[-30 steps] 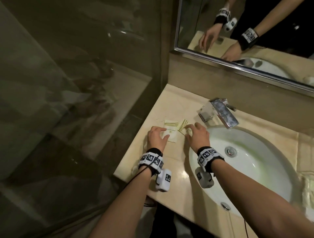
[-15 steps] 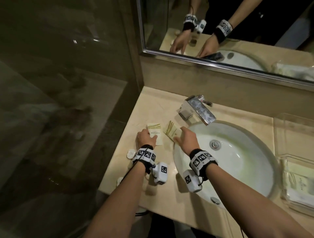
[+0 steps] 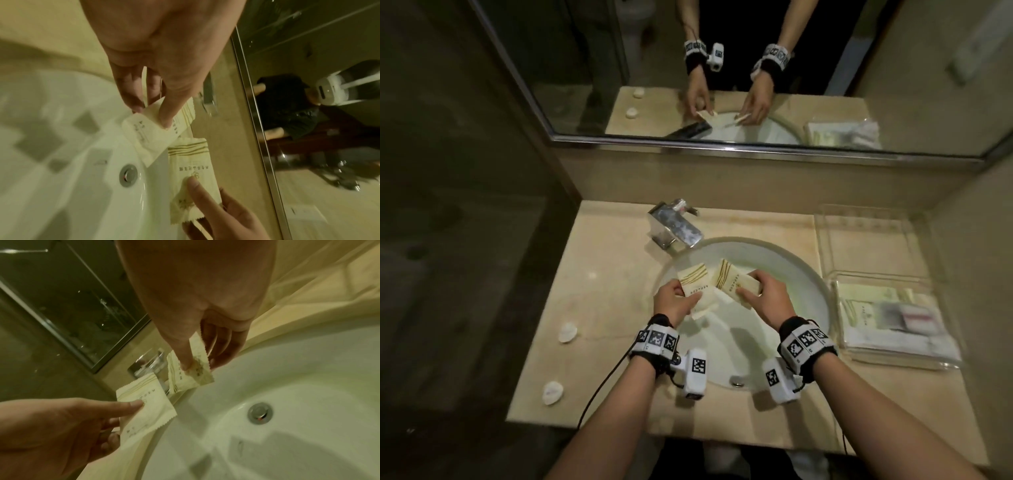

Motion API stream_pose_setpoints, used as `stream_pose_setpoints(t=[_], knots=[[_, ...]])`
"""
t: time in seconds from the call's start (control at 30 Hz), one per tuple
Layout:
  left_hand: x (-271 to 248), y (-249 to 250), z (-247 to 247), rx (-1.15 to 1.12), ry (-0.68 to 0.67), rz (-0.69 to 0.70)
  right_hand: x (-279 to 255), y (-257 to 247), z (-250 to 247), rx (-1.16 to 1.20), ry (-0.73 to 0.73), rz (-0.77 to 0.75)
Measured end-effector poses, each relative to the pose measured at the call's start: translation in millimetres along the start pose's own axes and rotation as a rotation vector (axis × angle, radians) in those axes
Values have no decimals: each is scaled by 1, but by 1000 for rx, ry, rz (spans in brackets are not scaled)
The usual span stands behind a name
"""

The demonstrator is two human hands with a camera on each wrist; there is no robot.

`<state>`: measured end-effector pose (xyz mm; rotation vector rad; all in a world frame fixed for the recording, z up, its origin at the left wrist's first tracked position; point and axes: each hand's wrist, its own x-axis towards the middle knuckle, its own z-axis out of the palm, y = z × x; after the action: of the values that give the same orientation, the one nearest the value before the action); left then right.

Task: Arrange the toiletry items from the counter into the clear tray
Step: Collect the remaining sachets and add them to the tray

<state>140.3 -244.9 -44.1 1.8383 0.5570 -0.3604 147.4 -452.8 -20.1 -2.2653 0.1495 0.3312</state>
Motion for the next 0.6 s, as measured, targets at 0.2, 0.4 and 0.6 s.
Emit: stream_pose_setpoints(t=[0.2,0.4,0.6], knots=[[-17,41,87,76,-114,89,-15,62,-87,116,142,70],[-33,76,164,-14,-197,126,-26,119,-162,219,248,154],[-42,92,208,-18,-174,107,-20,170,-212,216,238,322]])
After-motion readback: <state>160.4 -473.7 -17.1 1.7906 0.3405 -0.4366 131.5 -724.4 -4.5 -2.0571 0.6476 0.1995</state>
